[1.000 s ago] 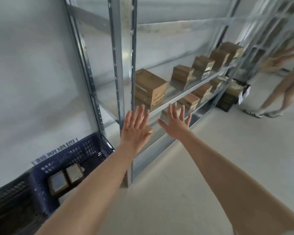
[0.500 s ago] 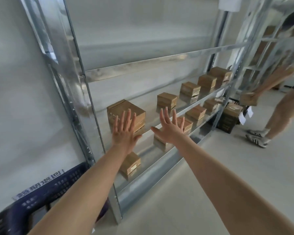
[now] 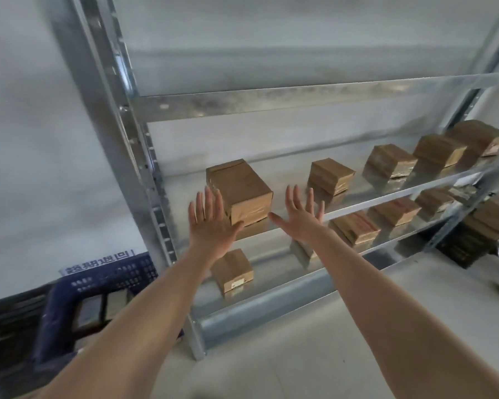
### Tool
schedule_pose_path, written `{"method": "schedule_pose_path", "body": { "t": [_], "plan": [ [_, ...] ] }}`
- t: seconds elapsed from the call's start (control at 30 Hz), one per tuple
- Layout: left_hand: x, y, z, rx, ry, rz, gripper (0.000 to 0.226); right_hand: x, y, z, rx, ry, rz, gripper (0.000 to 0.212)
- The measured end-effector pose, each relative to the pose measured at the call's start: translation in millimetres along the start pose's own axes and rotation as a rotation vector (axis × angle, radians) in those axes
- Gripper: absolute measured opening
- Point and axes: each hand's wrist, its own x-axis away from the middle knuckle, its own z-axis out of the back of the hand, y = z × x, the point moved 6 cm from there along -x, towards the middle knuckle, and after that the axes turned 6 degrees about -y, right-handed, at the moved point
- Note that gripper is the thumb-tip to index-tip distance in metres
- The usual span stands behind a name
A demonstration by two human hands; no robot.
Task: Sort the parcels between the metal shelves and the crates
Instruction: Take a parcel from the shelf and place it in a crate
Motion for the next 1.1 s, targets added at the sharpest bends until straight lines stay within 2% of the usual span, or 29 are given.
{"method": "schedule_pose_path", "body": {
  "t": [0.27, 0.4, 0.47, 0.53, 0.57, 0.63, 0.67, 0.73, 0.8, 0.87, 1.0, 1.03, 1.1],
  "plan": [
    [-68.0, -3.9, -50.9, 0.678, -0.131, 0.122, 0.082, -75.9, 20.6, -10.1, -0.343, -0.086, -0.017, 0.086],
    [-88.8, 4.1, -64.4, 1.102, -0.101, 0.291, 0.069, -108.4, 16.6, -16.3, -0.699, -0.145, 0.046, 0.08],
    [-99.2, 5.3, -71.6, 1.295, -0.112, 0.327, 0.078, -119.1, 7.7, -19.7, -0.944, -0.21, 0.108, 0.077],
    [-112.1, 0.9, -90.8, 1.529, -0.162, 0.371, 0.109, -126.3, 0.4, -22.6, -1.096, -0.282, 0.12, 0.072],
    [-118.6, -2.1, -105.1, 1.567, -0.194, 0.389, 0.119, -129.7, -2.4, -24.1, -1.132, -0.311, 0.126, 0.069],
    [-134.9, -3.8, -133.4, 1.568, -0.186, 0.364, 0.118, -137.3, -5.2, -25.3, -1.161, -0.338, 0.161, 0.066],
    [-129.5, 4.5, -124.2, 1.558, -0.171, 0.372, 0.115, -138.7, -7.1, -24.8, -1.163, -0.346, 0.194, 0.067],
    [-107.3, 27.9, -76.5, 1.583, -0.086, 0.45, 0.1, -143.3, -7.7, -24.5, -1.137, -0.358, 0.237, 0.081],
    [-106.8, 44.4, -59.7, 1.596, -0.02, 0.464, 0.075, -157.3, -1.6, -31.4, -1.148, -0.405, 0.284, 0.105],
    [-104.1, 54.1, -46.8, 1.59, 0.02, 0.451, 0.066, -160.4, 0.4, -27.5, -1.154, -0.403, 0.313, 0.112],
    [-113.7, 46.0, -49.3, 1.593, 0.02, 0.431, 0.079, -146.4, -6.7, -2.4, -1.169, -0.385, 0.346, 0.087],
    [-115.5, 42.7, -49.1, 1.607, 0.015, 0.41, 0.082, -145.2, -7.7, 0.7, -1.165, -0.39, 0.35, 0.091],
    [-117.8, 39.8, -44.5, 1.642, 0.013, 0.355, 0.083, -145.9, -11.0, 3.5, -1.174, -0.416, 0.368, 0.113]
  ]
}}
